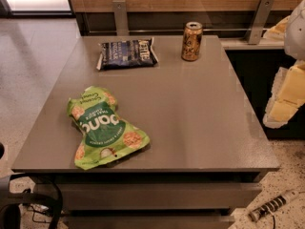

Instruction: Move orange can near green rice chip bag

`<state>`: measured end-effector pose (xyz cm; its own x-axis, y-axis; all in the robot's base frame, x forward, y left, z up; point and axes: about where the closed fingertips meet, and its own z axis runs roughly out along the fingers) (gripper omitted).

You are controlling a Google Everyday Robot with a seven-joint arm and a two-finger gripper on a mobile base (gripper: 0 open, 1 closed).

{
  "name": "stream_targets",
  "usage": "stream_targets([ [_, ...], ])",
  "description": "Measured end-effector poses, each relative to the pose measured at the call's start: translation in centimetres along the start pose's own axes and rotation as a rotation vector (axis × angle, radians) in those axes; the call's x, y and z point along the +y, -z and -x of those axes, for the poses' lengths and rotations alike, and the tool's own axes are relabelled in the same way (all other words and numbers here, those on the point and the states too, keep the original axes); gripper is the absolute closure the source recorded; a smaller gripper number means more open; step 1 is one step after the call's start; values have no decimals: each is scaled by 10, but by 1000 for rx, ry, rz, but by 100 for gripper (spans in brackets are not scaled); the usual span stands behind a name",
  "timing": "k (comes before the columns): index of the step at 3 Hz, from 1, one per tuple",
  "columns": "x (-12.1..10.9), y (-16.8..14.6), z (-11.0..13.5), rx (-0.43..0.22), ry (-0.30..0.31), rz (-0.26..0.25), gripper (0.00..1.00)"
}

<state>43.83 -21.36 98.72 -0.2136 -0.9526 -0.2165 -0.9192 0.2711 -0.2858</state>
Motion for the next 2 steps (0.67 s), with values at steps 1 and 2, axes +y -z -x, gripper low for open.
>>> stream_targets([
  [1,0,0,0,0,0,0,0],
  [2,-13,-1,-1,-34,-25,-29,0],
])
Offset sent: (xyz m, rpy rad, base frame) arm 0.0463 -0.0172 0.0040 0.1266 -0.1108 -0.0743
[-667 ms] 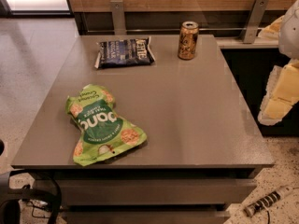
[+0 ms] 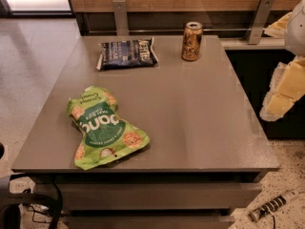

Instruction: Move orange can near green rice chip bag

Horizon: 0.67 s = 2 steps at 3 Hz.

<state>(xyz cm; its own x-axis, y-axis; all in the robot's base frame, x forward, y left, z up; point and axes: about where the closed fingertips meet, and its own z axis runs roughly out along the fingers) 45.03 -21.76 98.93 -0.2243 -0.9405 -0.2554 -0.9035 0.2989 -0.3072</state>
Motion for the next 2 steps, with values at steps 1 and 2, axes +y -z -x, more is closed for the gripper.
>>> stream_targets([
  [1,-19,-19,-13,-136,-167,-67,0],
  [2,-34,-42,-12,-308,-296,-101,0],
])
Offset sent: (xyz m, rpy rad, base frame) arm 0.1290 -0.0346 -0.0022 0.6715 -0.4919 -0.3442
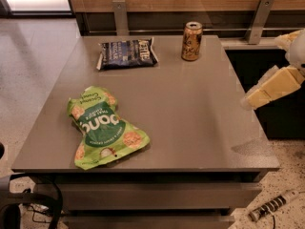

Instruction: Move orange can near green rice chip bag

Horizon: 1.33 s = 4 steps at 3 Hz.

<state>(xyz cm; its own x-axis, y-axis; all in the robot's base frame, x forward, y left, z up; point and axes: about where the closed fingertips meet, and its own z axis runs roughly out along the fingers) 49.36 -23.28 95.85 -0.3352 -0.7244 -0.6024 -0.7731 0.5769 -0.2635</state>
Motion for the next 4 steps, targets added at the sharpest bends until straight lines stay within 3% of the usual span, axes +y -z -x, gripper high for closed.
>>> stream_targets([
  [1,-34,-30,27,-184,-109,-49,0],
  [2,-75,-47,61,-295,-184,-132,0],
  [3,-103,-61,91,-332,-239,-200,0],
  [4,-102,-63,92,-335,-242,-195,0],
])
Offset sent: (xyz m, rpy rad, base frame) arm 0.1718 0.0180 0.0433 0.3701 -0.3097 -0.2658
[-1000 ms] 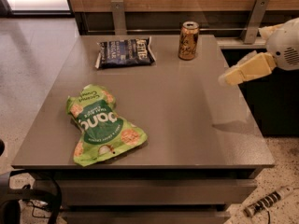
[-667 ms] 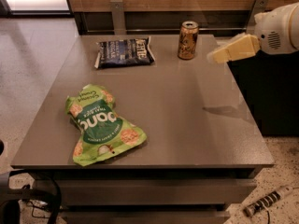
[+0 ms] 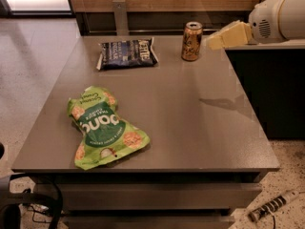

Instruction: Move orange can near green rice chip bag

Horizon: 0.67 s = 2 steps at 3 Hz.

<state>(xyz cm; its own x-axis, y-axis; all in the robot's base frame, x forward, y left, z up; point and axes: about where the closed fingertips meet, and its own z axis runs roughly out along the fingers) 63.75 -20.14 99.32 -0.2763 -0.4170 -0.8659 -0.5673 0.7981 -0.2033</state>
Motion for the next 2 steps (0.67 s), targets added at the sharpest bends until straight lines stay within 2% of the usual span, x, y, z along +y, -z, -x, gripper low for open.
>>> stream_targets([
  [1,0,-1,0,-1,-2,1,0],
  [2,-4,-52,-12,-71,-69,55,0],
])
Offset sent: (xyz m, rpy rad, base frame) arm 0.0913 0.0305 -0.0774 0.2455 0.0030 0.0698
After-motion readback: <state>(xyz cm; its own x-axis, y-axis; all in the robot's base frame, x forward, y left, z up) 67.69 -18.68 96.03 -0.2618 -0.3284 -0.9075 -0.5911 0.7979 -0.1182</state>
